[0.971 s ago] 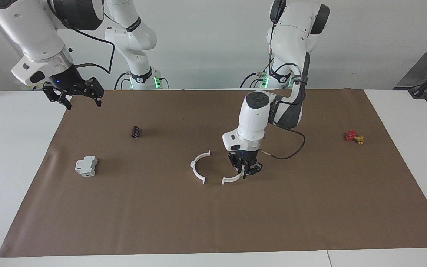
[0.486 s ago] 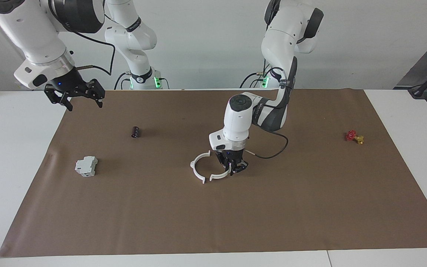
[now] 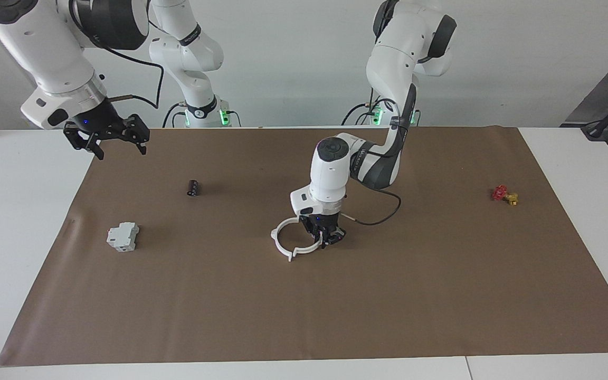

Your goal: Assemble drain pipe with both arms

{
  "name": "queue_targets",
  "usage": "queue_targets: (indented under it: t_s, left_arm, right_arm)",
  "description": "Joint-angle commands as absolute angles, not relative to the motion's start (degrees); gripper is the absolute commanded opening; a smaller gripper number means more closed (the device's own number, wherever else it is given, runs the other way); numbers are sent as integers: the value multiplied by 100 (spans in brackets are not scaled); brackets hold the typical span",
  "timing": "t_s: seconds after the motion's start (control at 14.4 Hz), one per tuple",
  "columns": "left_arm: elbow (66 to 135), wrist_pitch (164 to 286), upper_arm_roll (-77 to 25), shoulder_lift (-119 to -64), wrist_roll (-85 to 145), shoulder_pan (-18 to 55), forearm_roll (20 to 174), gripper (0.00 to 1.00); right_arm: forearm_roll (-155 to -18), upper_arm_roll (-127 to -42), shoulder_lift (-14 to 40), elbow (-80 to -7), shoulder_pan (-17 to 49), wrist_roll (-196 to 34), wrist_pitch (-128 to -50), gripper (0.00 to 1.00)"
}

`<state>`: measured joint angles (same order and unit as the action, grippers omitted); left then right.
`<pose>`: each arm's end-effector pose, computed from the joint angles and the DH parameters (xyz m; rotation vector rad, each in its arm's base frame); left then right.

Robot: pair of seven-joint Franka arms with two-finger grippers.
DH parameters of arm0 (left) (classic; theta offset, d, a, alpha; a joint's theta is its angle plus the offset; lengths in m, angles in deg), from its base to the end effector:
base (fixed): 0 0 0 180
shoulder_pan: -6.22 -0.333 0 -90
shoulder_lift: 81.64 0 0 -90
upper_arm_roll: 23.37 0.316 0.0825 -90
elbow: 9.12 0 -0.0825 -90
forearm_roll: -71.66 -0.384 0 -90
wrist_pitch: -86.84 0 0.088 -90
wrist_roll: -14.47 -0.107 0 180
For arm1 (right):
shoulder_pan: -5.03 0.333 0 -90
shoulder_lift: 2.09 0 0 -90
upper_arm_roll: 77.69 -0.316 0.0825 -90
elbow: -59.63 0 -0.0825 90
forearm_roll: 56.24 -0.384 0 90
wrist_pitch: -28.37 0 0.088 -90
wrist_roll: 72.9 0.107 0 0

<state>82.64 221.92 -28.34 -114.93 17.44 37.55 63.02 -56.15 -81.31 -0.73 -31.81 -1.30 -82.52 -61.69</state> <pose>0.5783 -0.4112 0.3101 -2.9529 1.0125 -0.2992 0.5597 -0.0271 0.5995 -3.1299 -0.1891 0.0745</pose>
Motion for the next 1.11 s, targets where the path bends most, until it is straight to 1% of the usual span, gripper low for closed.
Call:
queue_targets:
  t_s: [0.0,0.35,0.62,1.04]
  left_arm:
    - [8097,22025,-2723,-11574,1939,3900,6173,0]
    - [8044,21911,-2715,-11653,1939,3918,6138,0]
    - [7816,21648,-2723,-11732,1930,3918,6059,0]
    - [7693,21709,-2723,-11855,1912,3900,5856,0]
  right_arm:
    - [-5747,-8138,-103,-3248,-183,-8442,-6234,100]
    - [-5747,-8138,-103,-3248,-165,-8450,-6234,100]
    - [-5747,-8138,-112,-3240,-156,-8450,-6234,100]
    - [-5747,-8138,-156,-3239,-156,-8450,-6216,100]
